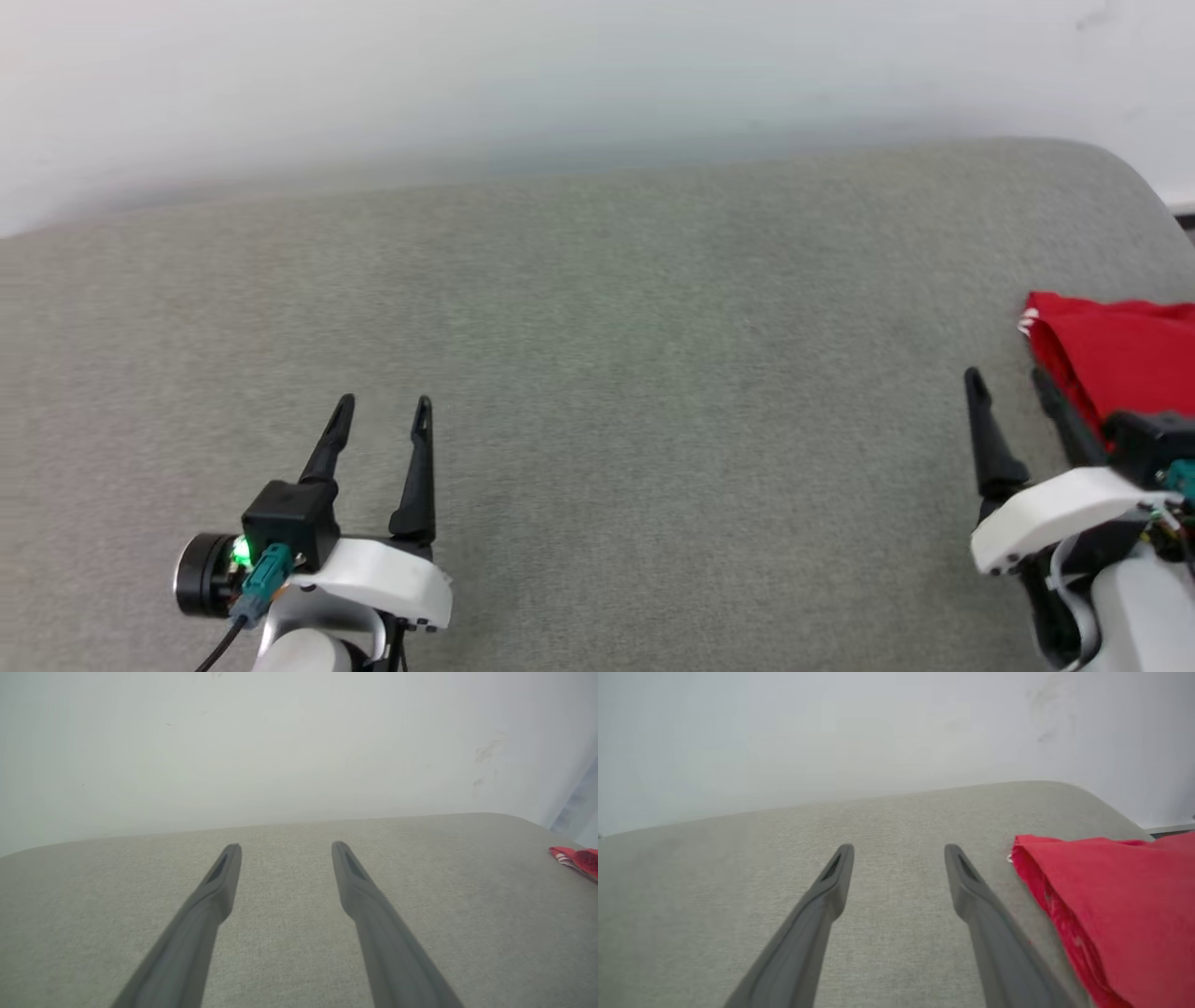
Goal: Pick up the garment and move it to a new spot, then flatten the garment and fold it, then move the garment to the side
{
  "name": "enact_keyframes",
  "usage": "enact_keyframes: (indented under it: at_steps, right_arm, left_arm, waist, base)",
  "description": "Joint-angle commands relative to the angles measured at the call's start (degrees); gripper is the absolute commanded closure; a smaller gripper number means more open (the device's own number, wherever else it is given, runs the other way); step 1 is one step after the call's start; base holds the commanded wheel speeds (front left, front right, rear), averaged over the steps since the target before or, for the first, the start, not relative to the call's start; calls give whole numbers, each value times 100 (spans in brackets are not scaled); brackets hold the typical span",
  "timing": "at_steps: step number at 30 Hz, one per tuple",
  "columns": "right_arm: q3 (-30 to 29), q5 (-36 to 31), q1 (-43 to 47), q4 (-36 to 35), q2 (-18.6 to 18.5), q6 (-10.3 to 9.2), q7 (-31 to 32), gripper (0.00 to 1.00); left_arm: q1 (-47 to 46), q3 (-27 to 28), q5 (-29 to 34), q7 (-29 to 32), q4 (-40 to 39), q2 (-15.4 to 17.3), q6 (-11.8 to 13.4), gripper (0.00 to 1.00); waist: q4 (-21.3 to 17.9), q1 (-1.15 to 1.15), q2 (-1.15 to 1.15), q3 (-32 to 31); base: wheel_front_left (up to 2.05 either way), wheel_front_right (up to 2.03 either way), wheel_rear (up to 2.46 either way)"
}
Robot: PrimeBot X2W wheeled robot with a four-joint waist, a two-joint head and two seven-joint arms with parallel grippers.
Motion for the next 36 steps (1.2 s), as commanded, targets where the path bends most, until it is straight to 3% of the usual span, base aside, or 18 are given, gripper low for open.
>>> enact_keyframes:
  at_steps: [1,9,16,34,35,36]
  right_arm:
    - [-28,-97,209,-188,91,-4,37,0]
    - [-44,-536,1239,-1682,565,-4,537,0]
    - [-62,-704,1924,-2659,766,-4,963,0]
    - [-13,-747,2063,-2966,851,-3,1155,0]
    - [-15,-729,2052,-2958,826,-1,1177,100]
    - [-13,-723,2054,-2927,826,0,1177,100]
  left_arm:
    - [81,43,-22,-36,67,-16,38,0]
    - [466,303,-167,-94,375,64,60,0]
    - [724,275,-97,-115,410,87,23,0]
    - [811,269,-97,-128,516,11,-76,0]
    - [737,264,-101,-93,506,22,-78,100]
    - [740,262,-112,-85,527,6,-81,100]
  waist:
    - [311,1,0,-271]
    - [491,1,0,-668]
    - [466,1,0,-812]
    - [464,1,0,-814]
    - [464,1,0,-813]
    - [464,1,0,-812]
  base:
    - [0,0,0]
    - [0,0,0]
    - [0,0,0]
    - [0,0,0]
    - [0,0,0]
    - [0,0,0]
